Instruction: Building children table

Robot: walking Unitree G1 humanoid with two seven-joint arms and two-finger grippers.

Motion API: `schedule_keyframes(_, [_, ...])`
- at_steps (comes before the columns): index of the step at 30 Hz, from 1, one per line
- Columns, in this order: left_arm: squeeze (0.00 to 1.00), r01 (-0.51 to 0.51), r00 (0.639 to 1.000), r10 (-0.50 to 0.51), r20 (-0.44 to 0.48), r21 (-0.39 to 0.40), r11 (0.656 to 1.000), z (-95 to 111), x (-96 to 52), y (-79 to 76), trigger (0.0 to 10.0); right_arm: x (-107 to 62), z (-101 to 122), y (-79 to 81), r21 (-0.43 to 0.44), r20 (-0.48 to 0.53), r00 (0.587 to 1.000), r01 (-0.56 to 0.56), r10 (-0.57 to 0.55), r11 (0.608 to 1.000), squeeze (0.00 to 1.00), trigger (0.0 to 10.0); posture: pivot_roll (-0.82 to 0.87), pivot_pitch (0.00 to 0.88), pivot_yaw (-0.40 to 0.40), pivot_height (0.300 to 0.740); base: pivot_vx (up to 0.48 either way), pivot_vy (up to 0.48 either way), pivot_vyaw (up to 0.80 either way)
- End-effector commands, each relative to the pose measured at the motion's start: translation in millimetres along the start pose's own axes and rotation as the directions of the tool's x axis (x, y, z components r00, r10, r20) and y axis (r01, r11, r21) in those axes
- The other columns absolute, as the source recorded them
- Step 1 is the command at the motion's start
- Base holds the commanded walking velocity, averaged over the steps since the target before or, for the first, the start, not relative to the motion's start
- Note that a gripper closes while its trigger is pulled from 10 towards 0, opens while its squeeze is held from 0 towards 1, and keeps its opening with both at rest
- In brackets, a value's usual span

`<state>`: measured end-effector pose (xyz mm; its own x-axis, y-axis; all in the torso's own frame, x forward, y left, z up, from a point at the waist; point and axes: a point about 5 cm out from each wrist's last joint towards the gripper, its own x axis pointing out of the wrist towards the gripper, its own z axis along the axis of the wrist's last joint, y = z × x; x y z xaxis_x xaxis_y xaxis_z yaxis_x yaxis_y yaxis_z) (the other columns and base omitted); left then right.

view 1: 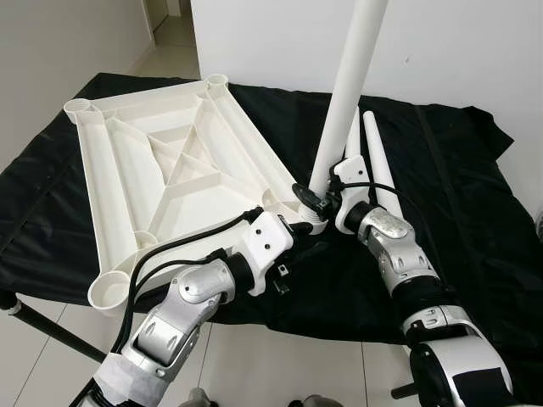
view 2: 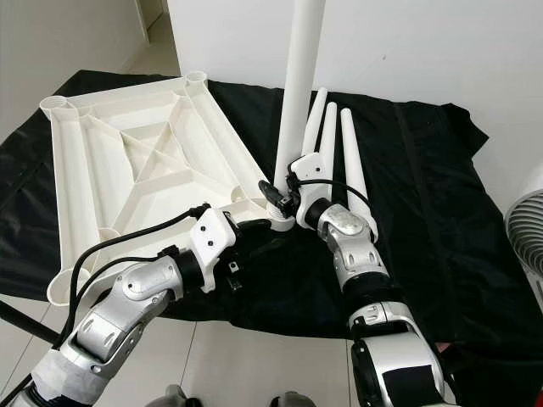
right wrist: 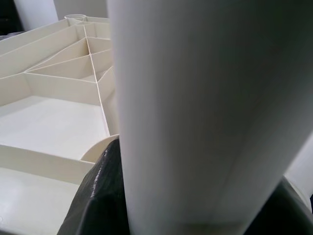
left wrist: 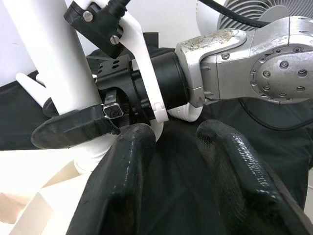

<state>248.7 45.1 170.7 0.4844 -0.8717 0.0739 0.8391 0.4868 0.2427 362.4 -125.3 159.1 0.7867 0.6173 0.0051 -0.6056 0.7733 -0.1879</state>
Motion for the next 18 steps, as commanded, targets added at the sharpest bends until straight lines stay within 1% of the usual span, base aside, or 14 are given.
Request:
schedule_keyframes(1, [0.0,0.038,0.999,-0.038,-0.01,0.009,0.999,-0.8,0.0,-0.8,10.0,2.4,-9.5,5.2,0.028,-0.045,0.999,0.002,-0.001,1.0,0.0,10.0,-0.03,0.047,-0.002,0.74,0.0,0.0,0.0])
schedule_keyframes(3, [0.0,0.039,0.999,-0.039,-0.009,0.009,0.999,-0.9,0.1,-0.8,10.0,2.9,-9.3,4.8,0.037,-0.042,0.999,0.022,-0.02,0.999,0.0,10.0,-0.03,0.047,-0.002,0.74,0.0,0.0,0.0])
schedule_keyframes(4, [0.0,0.04,0.999,-0.039,-0.009,0.008,0.999,-0.7,0.3,-0.9,10.0,4.0,-8.7,5.2,0.025,-0.043,0.998,0.056,-0.055,0.998,0.0,10.0,-0.04,0.05,0.0,0.74,0.0,0.0,0.0])
schedule_keyframes(6, [0.0,0.04,0.999,-0.04,-0.009,0.007,0.999,-0.7,0.5,-1.2,10.0,5.8,-8.1,6.1,0.033,-0.044,0.991,0.128,-0.127,0.991,0.0,10.0,-0.04,0.05,0.0,0.74,0.0,0.0,0.0])
schedule_keyframes(7, [0.0,0.04,0.999,-0.04,-0.009,0.007,0.999,-0.7,0.5,-1.2,10.0,5.8,-8.1,6.1,0.033,-0.044,0.991,0.128,-0.127,0.991,0.0,10.0,-0.04,0.05,0.0,0.74,0.0,0.0,0.0])
schedule_keyframes(8, [0.0,0.041,0.999,-0.041,-0.009,0.007,0.999,-0.7,0.6,-1.4,10.0,6.7,-8.4,5.9,0.047,-0.05,0.985,0.168,-0.166,0.985,0.0,10.0,-0.04,0.05,0.0,0.74,0.0,0.0,0.0])
schedule_keyframes(11, [0.0,0.042,0.999,-0.042,-0.008,0.006,0.999,-0.8,1.0,-1.7,10.0,9.8,-8.2,5.9,0.097,-0.068,0.953,0.299,-0.294,0.949,0.0,10.0,-0.04,0.051,0.001,0.74,0.0,0.0,0.0])
schedule_keyframes(14, [0.0,0.041,0.999,-0.041,-0.007,0.007,0.999,-0.7,1.4,-1.6,10.0,11.2,-7.0,8.0,0.099,-0.067,0.94,0.34,-0.335,0.935,0.0,10.0,-0.04,0.051,0.002,0.74,0.0,0.0,0.0])
schedule_keyframes(18, [0.0,0.029,1.0,-0.028,-0.011,0.01,1.0,-1.6,3.0,-0.5,10.0,15.0,-5.1,16.8,0.097,-0.061,0.899,0.437,-0.433,0.894,0.0,10.0,-0.05,0.051,0.002,0.74,0.0,0.0,0.0])
